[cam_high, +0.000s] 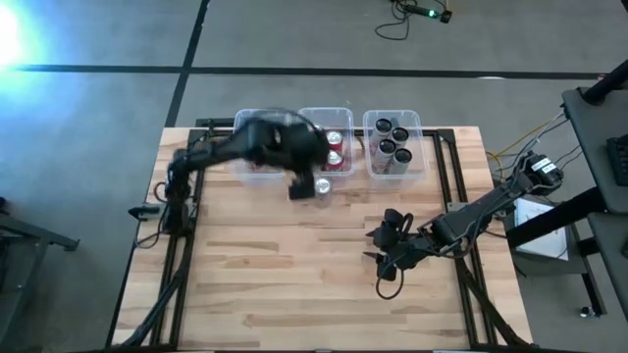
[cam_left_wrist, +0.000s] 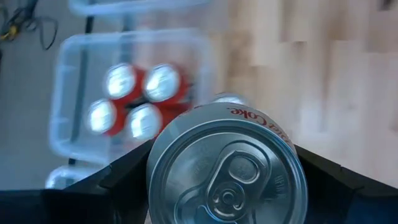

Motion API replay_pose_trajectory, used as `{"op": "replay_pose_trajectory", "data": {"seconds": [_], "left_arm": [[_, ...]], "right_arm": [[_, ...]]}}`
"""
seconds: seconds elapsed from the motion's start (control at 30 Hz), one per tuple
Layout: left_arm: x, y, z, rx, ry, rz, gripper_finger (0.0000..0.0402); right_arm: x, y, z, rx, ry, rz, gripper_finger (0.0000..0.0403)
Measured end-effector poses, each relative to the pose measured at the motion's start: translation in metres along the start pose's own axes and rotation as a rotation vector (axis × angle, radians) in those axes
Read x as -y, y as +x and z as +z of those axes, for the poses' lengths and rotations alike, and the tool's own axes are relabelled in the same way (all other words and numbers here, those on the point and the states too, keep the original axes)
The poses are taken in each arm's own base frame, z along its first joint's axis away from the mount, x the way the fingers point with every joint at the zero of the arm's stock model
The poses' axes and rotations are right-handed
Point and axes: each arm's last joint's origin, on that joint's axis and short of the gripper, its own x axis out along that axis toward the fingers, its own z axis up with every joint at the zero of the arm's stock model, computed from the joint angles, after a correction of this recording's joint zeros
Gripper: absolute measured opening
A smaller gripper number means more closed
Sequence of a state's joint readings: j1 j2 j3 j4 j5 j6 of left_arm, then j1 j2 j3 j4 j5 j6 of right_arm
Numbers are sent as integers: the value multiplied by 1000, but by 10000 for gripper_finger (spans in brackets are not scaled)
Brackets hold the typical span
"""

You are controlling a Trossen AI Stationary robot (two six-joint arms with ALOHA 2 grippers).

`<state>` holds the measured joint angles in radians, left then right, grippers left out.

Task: Sort soda cans
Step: Put the bottom red-silver soda can into the left transparent bin

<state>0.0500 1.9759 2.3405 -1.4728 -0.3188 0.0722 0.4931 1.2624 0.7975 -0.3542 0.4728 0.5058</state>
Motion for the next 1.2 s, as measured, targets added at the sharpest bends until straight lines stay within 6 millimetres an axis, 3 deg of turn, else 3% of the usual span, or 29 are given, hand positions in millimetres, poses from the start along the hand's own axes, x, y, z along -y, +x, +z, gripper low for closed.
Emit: {"op": "replay_pose_trajectory", "data": {"seconds": [0.23, 0.4, 0.63, 0.87, 1.03, 1.2], "left_arm": [[-74, -9, -23, -19, -110, 76, 284], [-101, -17, -35, 1, -102, 60, 284], [-144, -10, -52, 62, -184, -64, 284], [-187, -14, -98, -1, -282, 5, 284], [-195, -6, -120, -35, -328, 28, 284], [-184, 29, -123, -38, -246, -14, 284]], "right_arm": [[0, 0, 0, 0, 6, 0, 249], [0, 0, 0, 0, 6, 0, 255], [3, 2, 2, 0, -22, -10, 248], [16, 10, 13, 39, -105, -43, 234], [31, 16, 19, 33, -169, -91, 231], [41, 20, 22, 22, -194, -116, 238]]}}
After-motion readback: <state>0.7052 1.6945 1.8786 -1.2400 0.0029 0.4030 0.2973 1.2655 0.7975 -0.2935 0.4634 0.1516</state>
